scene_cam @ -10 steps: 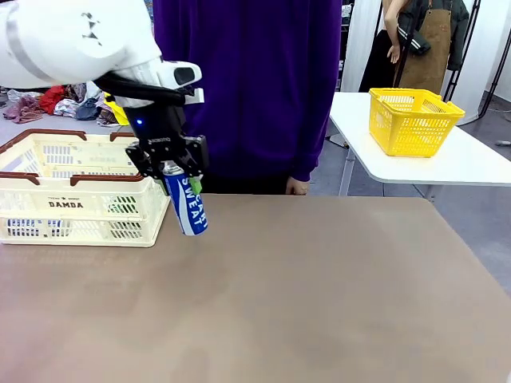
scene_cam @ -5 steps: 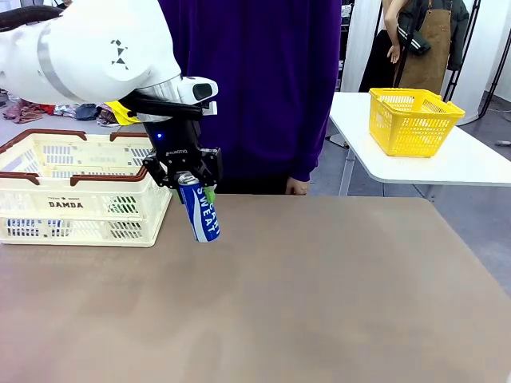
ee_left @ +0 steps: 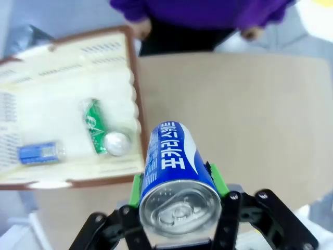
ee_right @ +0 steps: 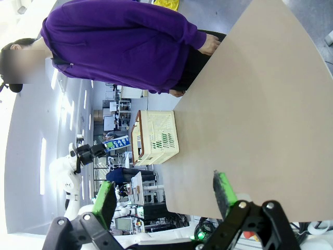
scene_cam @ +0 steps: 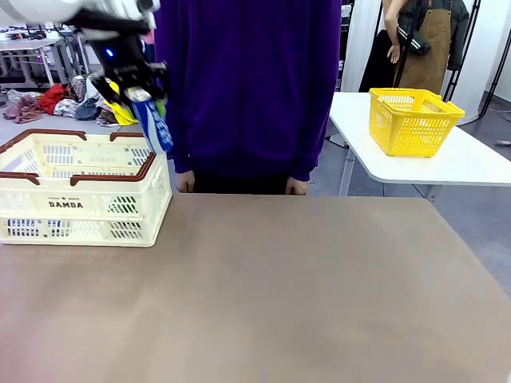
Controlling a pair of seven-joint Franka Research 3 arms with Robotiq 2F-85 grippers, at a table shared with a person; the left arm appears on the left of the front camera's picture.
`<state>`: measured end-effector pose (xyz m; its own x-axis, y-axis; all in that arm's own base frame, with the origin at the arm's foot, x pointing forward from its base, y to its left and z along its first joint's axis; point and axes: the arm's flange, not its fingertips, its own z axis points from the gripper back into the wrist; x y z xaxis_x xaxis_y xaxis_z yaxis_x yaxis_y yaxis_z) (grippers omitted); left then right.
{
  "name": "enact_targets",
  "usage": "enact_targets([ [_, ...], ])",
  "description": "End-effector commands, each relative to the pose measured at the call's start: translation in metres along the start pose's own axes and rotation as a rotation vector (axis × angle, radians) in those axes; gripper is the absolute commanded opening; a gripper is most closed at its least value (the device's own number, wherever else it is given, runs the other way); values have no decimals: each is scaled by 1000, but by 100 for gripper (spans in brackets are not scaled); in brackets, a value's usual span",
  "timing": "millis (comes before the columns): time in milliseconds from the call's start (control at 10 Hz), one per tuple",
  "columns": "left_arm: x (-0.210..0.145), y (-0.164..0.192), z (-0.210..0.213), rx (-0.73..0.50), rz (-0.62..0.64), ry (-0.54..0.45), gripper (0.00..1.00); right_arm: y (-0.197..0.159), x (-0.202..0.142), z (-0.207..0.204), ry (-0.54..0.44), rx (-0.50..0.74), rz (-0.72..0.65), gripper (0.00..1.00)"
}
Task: Place the drinks into the Shopping basket.
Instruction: Pick up one drink and place it into the Shopping basket.
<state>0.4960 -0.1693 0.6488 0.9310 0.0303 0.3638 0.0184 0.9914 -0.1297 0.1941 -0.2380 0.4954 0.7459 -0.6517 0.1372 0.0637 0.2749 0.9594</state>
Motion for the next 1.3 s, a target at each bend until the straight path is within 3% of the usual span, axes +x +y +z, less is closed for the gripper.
enact_targets([
  [0,44,13,20,49,95,-48,0,1,3,0,-8,27,26,100],
  [300,86,94,10,102,293,-111,0,1,3,0,-8,27,26,100],
  [700,57,181,-49,227,501,-40,0,1,3,0,-8,27,26,100],
  [1200,17,204,-148,198,595,78,0,1,3,0,-8,27,26,100],
])
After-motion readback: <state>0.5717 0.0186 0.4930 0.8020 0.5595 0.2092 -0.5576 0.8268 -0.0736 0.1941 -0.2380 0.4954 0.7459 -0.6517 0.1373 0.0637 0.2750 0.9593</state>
